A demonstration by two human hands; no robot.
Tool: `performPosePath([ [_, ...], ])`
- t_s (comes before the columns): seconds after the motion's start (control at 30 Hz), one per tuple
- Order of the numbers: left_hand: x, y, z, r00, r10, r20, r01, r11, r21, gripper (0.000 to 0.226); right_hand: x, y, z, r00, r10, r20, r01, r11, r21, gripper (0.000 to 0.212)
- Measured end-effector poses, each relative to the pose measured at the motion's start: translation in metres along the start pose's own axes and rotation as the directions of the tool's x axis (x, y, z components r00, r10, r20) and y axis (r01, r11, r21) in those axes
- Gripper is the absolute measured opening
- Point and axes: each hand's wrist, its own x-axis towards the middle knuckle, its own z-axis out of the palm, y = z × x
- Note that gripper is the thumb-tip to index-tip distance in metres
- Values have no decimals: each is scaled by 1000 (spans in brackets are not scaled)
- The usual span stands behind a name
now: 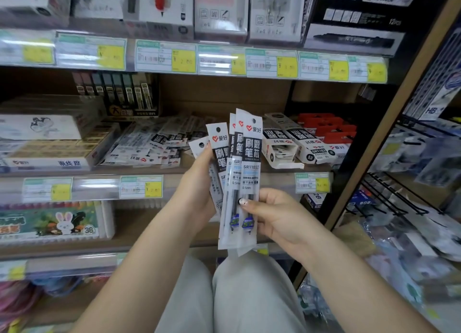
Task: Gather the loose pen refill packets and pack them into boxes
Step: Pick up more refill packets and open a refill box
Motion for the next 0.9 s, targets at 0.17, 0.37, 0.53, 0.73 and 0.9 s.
performPosePath([
  [0.17,0,-6,1,1000,-13,18,14,998,-60,48,-3,1,-4,999,24,-42,-24,1000,1,15],
  [0.37,2,-5,6,1000,-15,12,17,992,-122,54,-2,2,3,998,-8,-59,15,993,120,16],
  [0.53,0,-20,4,1000,-8,30,13,985,-171,63,0,-2,0,996,-33,-86,56,958,280,20],
  [0.73,-2,-35,6,999,23,46,-16,991,-133,34,3,-3,0,997,-41,-64,63,913,402,22],
  [0.9,-1,-35,9,998,55,13,-54,996,-77,33,3,-2,1,999,-33,-40,47,911,410,22],
])
